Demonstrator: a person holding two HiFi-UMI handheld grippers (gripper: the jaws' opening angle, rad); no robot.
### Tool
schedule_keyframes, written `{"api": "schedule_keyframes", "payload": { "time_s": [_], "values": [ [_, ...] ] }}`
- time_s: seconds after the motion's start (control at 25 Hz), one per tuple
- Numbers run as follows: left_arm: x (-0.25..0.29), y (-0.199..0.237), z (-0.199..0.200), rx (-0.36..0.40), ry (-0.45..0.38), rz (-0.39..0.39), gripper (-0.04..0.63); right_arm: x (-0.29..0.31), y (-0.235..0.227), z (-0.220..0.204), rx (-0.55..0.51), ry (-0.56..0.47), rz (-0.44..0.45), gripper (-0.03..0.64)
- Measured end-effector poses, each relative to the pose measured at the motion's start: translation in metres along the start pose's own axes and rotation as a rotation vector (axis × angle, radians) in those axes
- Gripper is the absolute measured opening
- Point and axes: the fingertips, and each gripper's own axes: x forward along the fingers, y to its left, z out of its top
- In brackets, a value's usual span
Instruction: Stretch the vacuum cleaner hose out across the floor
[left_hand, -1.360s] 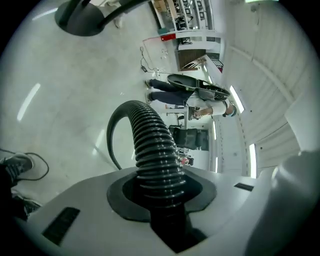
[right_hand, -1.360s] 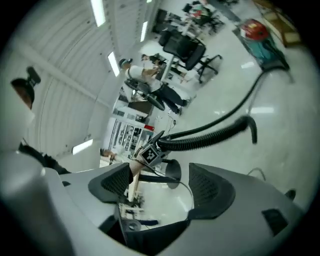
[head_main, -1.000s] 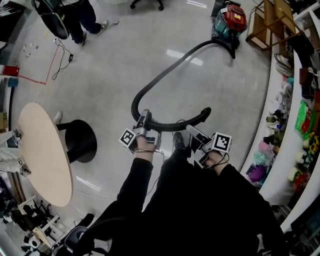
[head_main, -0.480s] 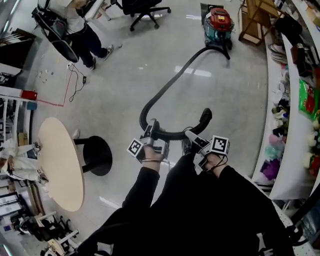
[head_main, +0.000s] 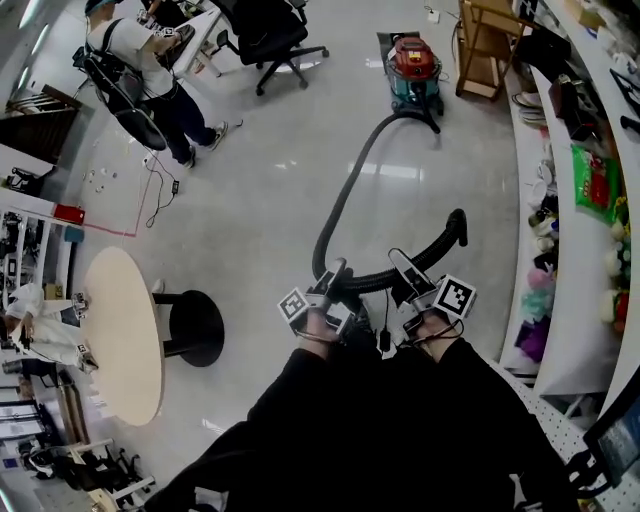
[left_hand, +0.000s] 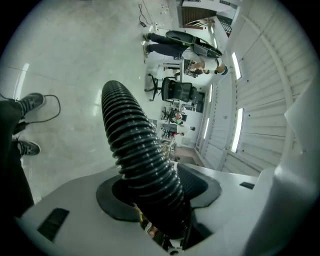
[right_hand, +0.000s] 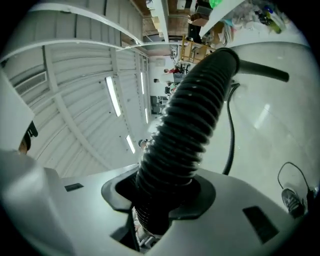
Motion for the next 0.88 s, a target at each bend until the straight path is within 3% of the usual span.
{"api": "schedule_keyframes", "payload": {
  "time_s": [0.16, 0.32, 0.48, 0.64, 0.8, 0.88],
  "values": [
    [-0.006, 0.008, -0.029, -0.111, 0.090, -0.050, 0.230, -0.007, 0.031, 0.007, -0.070, -0.023, 0.053, 0.147],
    [-0.031, 0.004, -0.033, -0.182, 0.144, -0.100, 0.241, -0.006, 0.058, -0.017, -0.144, -0.032, 0.082, 0.147],
    [-0.076, 0.006, -0.019, -0.233, 0.192, -0.131, 0.244, 0.003, 0.074, -0.066, -0.188, -0.009, 0.084, 0.147],
    [-0.139, 0.009, 0.014, -0.277, 0.238, -0.165, 0.244, 0.017, 0.083, -0.135, -0.227, 0.013, 0.021, 0.144],
    [-0.212, -0.007, 0.053, -0.285, 0.293, -0.300, 0.238, 0.033, 0.093, -0.163, -0.252, -0.074, -0.035, 0.144],
    [-0.247, -0.009, 0.064, -0.213, 0.324, -0.298, 0.235, 0.038, 0.105, -0.167, -0.332, -0.065, -0.069, 0.144]
  ]
}}
